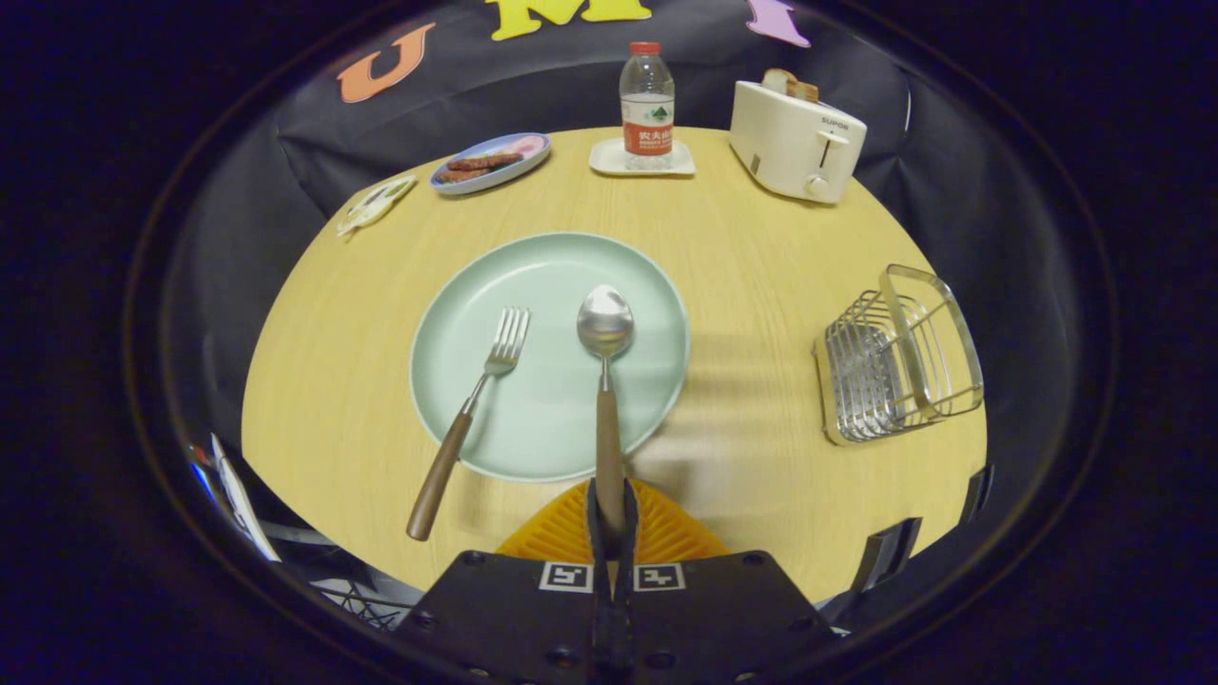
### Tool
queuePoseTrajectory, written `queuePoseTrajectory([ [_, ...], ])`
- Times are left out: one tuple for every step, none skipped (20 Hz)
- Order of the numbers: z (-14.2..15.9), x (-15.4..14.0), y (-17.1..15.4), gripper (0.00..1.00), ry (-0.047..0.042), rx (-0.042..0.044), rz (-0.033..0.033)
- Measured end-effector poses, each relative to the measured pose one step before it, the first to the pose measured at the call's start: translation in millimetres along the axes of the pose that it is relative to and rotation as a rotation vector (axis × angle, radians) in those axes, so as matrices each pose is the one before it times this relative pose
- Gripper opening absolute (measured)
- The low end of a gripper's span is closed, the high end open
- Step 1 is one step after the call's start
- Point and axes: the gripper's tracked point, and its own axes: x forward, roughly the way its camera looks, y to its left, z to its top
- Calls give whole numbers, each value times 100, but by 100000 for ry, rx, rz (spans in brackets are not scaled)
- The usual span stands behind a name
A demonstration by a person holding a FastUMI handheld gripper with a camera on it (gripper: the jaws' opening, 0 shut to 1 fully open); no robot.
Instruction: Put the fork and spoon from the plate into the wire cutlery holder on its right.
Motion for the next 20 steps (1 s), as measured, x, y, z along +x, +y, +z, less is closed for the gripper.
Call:
queuePoseTrajectory([
  [364, -845, -199, 1, -376, -398, 825],
  [420, -1116, -192, 1, -235, -337, 1239],
  [381, -1188, -250, 1, 166, -383, 1331],
  [486, -1519, -496, 1, 137, -512, 630],
  [437, -1645, -816, 1, 598, -897, -56],
  [527, -1792, -906, 1, -348, -104, -144],
  [418, -1916, -1250, 1, 760, -93, -1012],
  [486, -1664, -1528, 1, -54, 737, -1259],
  [439, -1582, -1604, 1, -183, 1134, -1615],
  [395, -1219, -1838, 1, 37, 1298, -2186],
  [0, -927, -1743, 1, 661, 1386, -1934],
  [61, -672, -1453, 1, 987, 1694, -966],
  [-255, -487, -1391, 1, 1397, 1299, -1087],
  [-319, -175, -1402, 1, 1665, 714, -1684],
  [-279, -78, -1049, 1, 1616, 710, -1007],
  [-284, 32, -683, 1, 1971, 1129, -269],
  [-579, 125, -259, 1, 2740, 1633, 465],
  [-531, 117, -67, 1, 2903, 1468, 1005],
  [-563, 331, 27, 1, 2825, 488, 1234],
  [-405, 434, 24, 1, 2441, 146, 1268],
])
